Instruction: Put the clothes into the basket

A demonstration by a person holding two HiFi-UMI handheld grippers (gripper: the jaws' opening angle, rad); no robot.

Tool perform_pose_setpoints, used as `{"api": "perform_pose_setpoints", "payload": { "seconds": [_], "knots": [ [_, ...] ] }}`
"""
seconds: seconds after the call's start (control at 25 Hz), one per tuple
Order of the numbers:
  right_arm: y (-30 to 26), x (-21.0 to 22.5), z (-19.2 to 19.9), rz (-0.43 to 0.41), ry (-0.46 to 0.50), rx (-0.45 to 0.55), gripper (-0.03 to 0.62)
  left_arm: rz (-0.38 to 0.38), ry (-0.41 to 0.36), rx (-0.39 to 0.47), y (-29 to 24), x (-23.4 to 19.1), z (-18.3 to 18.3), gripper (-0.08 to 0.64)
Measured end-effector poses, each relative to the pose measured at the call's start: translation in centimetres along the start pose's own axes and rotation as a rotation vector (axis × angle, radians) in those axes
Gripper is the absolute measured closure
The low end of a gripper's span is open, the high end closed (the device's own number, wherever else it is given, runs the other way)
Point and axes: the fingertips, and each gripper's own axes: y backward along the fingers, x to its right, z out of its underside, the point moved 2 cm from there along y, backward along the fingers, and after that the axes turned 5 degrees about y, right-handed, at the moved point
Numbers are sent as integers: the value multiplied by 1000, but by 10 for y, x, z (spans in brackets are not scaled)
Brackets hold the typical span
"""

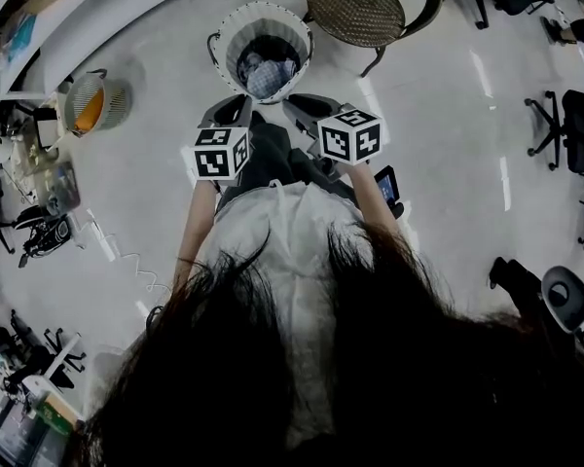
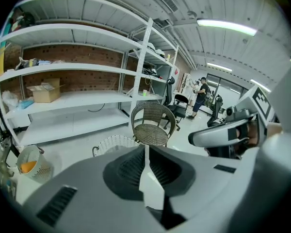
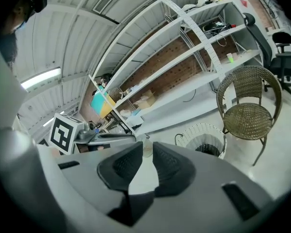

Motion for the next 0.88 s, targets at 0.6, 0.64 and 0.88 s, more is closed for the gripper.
{"api": "perform_pose_setpoints", "payload": {
  "seconds": [0.6,0.64,0.88],
  "knots": [
    [7,-32,12,-8,111,-10,525,-6,-11,50,31,7,5,522],
    [8,-33,13,-9,112,-9,525,-4,-14,51,31,8,6,522],
    [12,-34,16,-11,117,-11,526,-2,-27,45,31,14,8,522]
  ]
}}
